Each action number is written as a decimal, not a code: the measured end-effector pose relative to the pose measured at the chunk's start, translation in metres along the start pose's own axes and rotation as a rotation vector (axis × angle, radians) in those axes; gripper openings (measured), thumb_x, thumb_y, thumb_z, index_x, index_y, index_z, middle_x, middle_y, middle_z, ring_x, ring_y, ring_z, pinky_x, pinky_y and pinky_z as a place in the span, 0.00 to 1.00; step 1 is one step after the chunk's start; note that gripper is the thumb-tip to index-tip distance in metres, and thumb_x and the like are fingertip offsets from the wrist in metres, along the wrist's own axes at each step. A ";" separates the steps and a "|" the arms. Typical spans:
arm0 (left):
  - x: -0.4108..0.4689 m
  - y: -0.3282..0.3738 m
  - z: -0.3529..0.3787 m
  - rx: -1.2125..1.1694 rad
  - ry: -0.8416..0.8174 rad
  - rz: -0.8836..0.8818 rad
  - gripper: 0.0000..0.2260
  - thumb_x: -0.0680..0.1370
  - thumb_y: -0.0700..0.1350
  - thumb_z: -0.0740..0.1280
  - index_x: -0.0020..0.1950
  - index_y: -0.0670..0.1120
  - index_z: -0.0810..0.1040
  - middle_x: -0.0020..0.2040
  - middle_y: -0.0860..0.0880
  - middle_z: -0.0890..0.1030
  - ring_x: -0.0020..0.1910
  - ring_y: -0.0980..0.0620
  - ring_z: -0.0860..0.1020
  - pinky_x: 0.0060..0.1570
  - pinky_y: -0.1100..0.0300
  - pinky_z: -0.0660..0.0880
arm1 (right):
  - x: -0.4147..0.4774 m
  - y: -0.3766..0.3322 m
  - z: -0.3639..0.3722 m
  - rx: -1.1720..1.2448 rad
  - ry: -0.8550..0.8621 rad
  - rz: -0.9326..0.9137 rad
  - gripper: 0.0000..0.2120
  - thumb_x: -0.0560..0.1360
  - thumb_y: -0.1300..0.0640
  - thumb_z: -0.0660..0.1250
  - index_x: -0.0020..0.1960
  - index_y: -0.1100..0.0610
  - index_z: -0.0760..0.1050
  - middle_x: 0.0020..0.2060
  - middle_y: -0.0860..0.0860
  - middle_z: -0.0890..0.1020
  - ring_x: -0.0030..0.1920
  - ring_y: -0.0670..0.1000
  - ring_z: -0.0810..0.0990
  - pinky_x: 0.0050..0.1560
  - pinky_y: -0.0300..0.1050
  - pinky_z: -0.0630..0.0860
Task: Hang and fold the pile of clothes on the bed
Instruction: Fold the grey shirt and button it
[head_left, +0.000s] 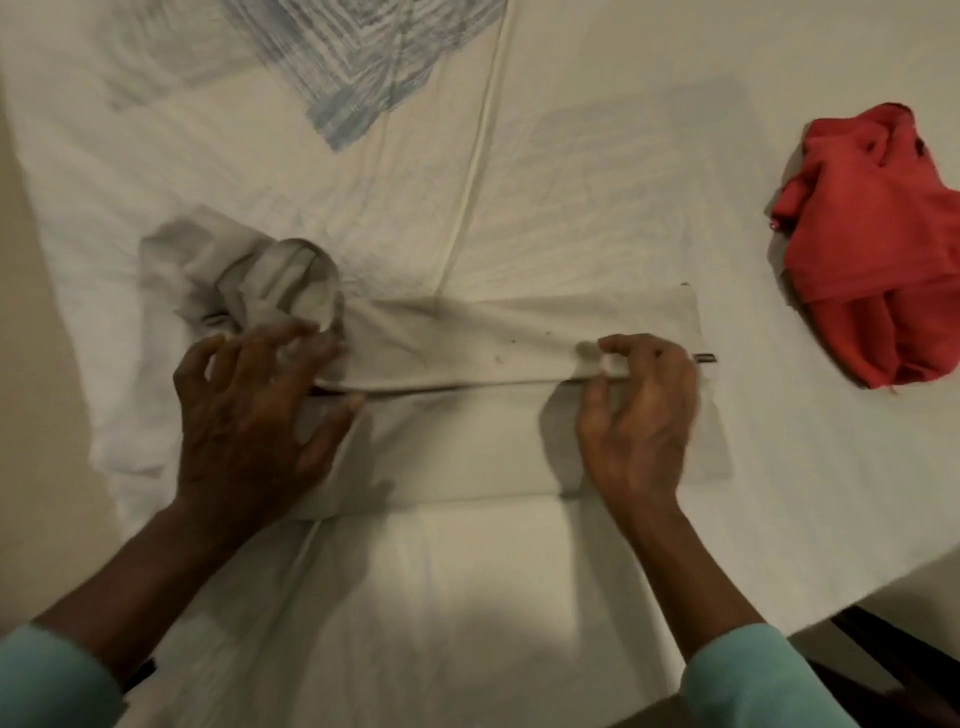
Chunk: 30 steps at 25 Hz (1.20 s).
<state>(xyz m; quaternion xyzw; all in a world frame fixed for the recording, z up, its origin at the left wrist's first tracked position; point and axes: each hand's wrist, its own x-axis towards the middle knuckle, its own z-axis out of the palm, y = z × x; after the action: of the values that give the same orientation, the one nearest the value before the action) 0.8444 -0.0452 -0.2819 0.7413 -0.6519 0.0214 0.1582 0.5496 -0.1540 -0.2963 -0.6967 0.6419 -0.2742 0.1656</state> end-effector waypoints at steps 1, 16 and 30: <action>-0.002 -0.003 -0.007 -0.048 0.064 -0.178 0.18 0.80 0.55 0.67 0.68 0.49 0.79 0.69 0.45 0.77 0.68 0.40 0.74 0.69 0.41 0.65 | -0.010 -0.020 0.013 0.110 -0.075 -0.100 0.13 0.76 0.62 0.67 0.60 0.54 0.78 0.56 0.53 0.77 0.60 0.56 0.74 0.63 0.55 0.71; -0.073 -0.117 -0.001 -0.170 0.061 -1.168 0.19 0.80 0.61 0.69 0.60 0.47 0.74 0.57 0.43 0.77 0.56 0.40 0.77 0.49 0.49 0.73 | -0.076 -0.103 0.135 -0.404 -0.552 -0.595 0.38 0.83 0.33 0.47 0.86 0.51 0.47 0.85 0.54 0.47 0.84 0.56 0.41 0.81 0.63 0.48; -0.098 -0.109 -0.006 -0.206 0.534 -1.122 0.14 0.87 0.51 0.59 0.56 0.42 0.77 0.49 0.48 0.77 0.45 0.51 0.75 0.45 0.60 0.67 | -0.075 -0.103 0.139 -0.392 -0.541 -0.582 0.40 0.81 0.32 0.51 0.86 0.50 0.47 0.85 0.54 0.47 0.84 0.56 0.41 0.82 0.64 0.46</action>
<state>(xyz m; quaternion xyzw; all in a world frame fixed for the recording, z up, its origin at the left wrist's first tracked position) 0.9367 0.0613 -0.3217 0.9205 -0.1003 0.0565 0.3733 0.7133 -0.0841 -0.3600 -0.9134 0.3923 0.0096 0.1085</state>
